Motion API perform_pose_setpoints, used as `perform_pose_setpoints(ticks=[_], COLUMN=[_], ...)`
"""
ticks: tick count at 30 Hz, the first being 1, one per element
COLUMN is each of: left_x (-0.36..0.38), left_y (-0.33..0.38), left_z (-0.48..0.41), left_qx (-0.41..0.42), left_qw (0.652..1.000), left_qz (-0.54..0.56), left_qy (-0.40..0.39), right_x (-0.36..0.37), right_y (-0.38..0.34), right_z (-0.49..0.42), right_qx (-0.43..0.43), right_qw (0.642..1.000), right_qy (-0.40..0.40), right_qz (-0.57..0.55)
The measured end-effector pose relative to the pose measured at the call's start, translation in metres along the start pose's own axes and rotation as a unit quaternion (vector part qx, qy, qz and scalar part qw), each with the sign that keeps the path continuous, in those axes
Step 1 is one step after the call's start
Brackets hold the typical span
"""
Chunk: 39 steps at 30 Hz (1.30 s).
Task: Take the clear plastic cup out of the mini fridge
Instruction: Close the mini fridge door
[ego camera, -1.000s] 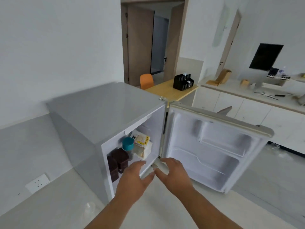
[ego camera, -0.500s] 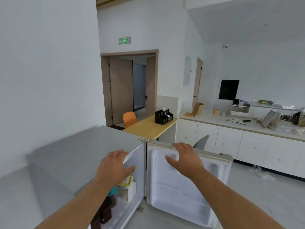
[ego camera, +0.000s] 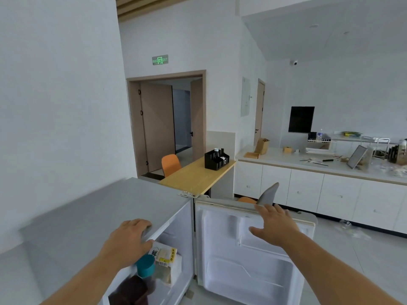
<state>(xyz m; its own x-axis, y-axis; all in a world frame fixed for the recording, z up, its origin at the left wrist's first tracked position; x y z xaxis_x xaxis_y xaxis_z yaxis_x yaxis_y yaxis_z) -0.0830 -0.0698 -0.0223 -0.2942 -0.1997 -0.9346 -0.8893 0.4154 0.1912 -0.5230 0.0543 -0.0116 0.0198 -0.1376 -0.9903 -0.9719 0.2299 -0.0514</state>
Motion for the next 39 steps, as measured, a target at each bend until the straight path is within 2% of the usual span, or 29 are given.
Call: perform_pose_setpoints(ticks=[4,15,19,23,27,32,39], left_x=[0.002,0.004,0.003,0.003,0.002,-0.003,-0.003], left_y=[-0.006,-0.006,-0.007,-0.006,-0.005,-0.003,-0.004], left_z=[-0.007,-0.007,-0.007,-0.007,-0.006,-0.004,-0.002], left_qx=[-0.003,-0.002,-0.004,-0.003,-0.011,-0.018,-0.021], left_qw=[0.999,0.999,0.998,0.998,0.998,0.997,0.997], left_qz=[0.034,0.043,0.047,0.052,0.057,0.067,0.073], left_qy=[0.018,0.029,0.032,0.031,0.027,0.014,0.010], right_x=[0.008,-0.003,-0.010,-0.015,-0.021,-0.010,-0.004], right_y=[0.015,0.003,-0.009,-0.030,-0.058,-0.089,-0.135], right_z=[-0.002,0.019,0.028,0.044,0.055,0.073,0.082], right_qx=[0.016,-0.015,-0.024,-0.069,-0.117,-0.137,-0.160], right_qw=[0.999,0.998,1.000,0.997,0.992,0.977,0.964], right_qy=[-0.024,0.021,0.007,-0.004,0.026,0.072,0.082], right_qz=[0.027,0.064,0.017,-0.021,-0.029,-0.150,-0.194])
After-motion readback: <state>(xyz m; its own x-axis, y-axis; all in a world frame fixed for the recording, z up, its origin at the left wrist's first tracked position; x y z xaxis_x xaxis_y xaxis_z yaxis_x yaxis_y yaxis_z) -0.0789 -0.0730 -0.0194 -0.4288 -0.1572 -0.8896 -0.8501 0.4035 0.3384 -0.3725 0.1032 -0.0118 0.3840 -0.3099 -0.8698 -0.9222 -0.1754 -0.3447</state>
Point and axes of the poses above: each hand's wrist, its own z-axis away from the middle knuckle, its own x-axis out of the palm, y = z × x, the point moved 3 cm from there along -z, towards the middle knuckle, and after that the axes turned 5 degrees about -x, right-handed, at the moved point
